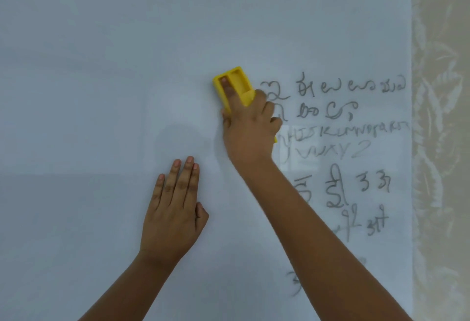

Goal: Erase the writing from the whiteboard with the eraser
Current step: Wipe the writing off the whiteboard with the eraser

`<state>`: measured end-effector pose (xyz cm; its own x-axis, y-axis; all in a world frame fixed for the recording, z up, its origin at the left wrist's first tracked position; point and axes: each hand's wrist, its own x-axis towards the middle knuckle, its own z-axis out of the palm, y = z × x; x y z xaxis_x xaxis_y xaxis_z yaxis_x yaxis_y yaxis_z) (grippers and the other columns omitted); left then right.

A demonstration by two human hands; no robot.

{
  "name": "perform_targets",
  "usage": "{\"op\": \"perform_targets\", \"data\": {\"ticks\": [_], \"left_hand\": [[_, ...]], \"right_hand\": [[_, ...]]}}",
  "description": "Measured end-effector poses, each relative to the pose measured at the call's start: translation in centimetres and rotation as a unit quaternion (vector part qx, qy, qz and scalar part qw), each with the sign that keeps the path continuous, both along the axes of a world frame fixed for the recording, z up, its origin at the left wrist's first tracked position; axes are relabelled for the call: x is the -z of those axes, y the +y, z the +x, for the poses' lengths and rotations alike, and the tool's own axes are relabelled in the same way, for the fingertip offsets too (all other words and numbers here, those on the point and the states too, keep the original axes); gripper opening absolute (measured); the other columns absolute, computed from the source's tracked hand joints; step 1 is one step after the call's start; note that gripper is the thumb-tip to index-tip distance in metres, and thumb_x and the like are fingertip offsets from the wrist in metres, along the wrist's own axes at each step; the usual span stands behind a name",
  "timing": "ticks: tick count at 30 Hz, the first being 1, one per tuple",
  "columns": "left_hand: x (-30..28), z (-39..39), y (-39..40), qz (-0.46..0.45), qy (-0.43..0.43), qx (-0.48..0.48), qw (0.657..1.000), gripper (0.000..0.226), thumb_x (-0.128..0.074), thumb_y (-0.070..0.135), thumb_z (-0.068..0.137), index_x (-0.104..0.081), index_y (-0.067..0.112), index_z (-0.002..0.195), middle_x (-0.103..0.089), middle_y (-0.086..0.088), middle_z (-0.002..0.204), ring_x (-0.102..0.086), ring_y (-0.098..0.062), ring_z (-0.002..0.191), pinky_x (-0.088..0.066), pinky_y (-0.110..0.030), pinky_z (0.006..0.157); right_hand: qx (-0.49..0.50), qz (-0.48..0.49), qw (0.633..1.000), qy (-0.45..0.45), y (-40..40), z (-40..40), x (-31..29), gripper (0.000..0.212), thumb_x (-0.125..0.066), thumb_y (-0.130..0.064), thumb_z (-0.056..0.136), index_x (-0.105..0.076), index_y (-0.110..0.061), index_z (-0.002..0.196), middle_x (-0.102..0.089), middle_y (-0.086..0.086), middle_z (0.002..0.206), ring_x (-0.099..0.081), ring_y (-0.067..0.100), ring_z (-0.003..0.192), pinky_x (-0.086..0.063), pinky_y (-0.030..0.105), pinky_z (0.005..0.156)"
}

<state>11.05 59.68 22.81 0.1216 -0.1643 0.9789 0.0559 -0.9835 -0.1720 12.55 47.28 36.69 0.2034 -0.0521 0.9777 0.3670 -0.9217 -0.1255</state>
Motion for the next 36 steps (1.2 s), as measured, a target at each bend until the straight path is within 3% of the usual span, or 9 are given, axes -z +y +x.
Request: {"op": "perform_targets", "data": {"ticks": [3, 9, 14, 20, 25, 30, 36], "left_hand": [[0.0, -0.2, -0.1, -0.001, 0.003, -0.005, 1.0, 0.058, -0.032, 0.018, 0.086, -0.033, -0.003, 0.14, -0.031, -0.016, 0.147, -0.031, -0.03, 0.136, -0.019, -0.044, 0.113], [0.1, -0.1, 0.0, -0.005, 0.006, -0.01, 1.0, 0.06, -0.031, 0.019, 0.087, -0.029, -0.002, 0.143, -0.026, -0.014, 0.15, -0.024, -0.028, 0.14, -0.016, -0.045, 0.115], [0.2, -0.1, -0.1, -0.004, 0.008, -0.011, 1.0, 0.059, -0.031, 0.019, 0.088, -0.03, -0.003, 0.143, -0.027, -0.015, 0.15, -0.025, -0.03, 0.139, -0.015, -0.044, 0.115], [0.3, -0.1, -0.1, -0.008, 0.008, -0.013, 1.0, 0.059, -0.029, 0.019, 0.088, -0.029, -0.003, 0.143, -0.028, -0.016, 0.15, -0.025, -0.03, 0.139, -0.015, -0.045, 0.115], [0.3, -0.1, -0.4, -0.017, 0.002, -0.015, 1.0, 0.058, -0.029, 0.019, 0.088, -0.03, -0.003, 0.143, -0.027, -0.015, 0.15, -0.024, -0.029, 0.139, -0.015, -0.045, 0.115], [0.5, -0.2, -0.5, -0.023, -0.003, -0.016, 1.0, 0.058, -0.03, 0.018, 0.088, -0.032, -0.002, 0.142, -0.027, -0.015, 0.15, -0.025, -0.029, 0.139, -0.015, -0.044, 0.115], [0.5, -0.2, -0.4, -0.019, 0.0, -0.021, 1.0, 0.057, -0.03, 0.018, 0.089, -0.032, -0.003, 0.142, -0.028, -0.016, 0.149, -0.028, -0.031, 0.138, -0.019, -0.047, 0.114]], "right_hand": [[-0.014, -0.053, 0.998, -0.008, -1.6, 0.0, 2.7, 0.049, -0.043, -0.037, 0.093, -0.027, -0.042, 0.139, -0.044, 0.017, 0.128, -0.045, 0.032, 0.096, -0.036, 0.042, 0.073], [-0.007, 0.111, 0.992, 0.052, -4.5, 1.9, -1.8, 0.051, -0.041, -0.039, 0.094, -0.02, -0.043, 0.141, -0.038, 0.018, 0.128, -0.041, 0.032, 0.102, -0.037, 0.045, 0.08], [0.017, -0.002, 1.0, 0.017, -5.8, 2.0, 1.4, 0.05, -0.042, -0.038, 0.094, -0.023, -0.043, 0.14, -0.039, 0.017, 0.13, -0.043, 0.031, 0.098, -0.036, 0.042, 0.077], [-0.01, 0.132, 0.99, 0.044, -9.2, 3.4, -1.4, 0.05, -0.044, -0.035, 0.094, -0.025, -0.042, 0.14, -0.037, 0.019, 0.131, -0.04, 0.035, 0.106, -0.034, 0.046, 0.084], [0.009, 0.029, 0.999, 0.009, -9.2, 3.3, -0.9, 0.05, -0.042, -0.038, 0.093, -0.025, -0.041, 0.14, -0.039, 0.019, 0.13, -0.042, 0.035, 0.102, -0.036, 0.047, 0.08], [-0.01, 0.106, 0.993, 0.043, -9.4, 3.5, -3.2, 0.051, -0.043, -0.037, 0.094, -0.024, -0.04, 0.141, -0.036, 0.02, 0.132, -0.04, 0.036, 0.109, -0.036, 0.048, 0.087], [-0.031, -0.046, 0.998, 0.004, -8.1, 1.9, 3.6, 0.05, -0.046, -0.034, 0.091, -0.031, -0.039, 0.139, -0.044, 0.02, 0.126, -0.045, 0.035, 0.096, -0.037, 0.045, 0.076]]}}
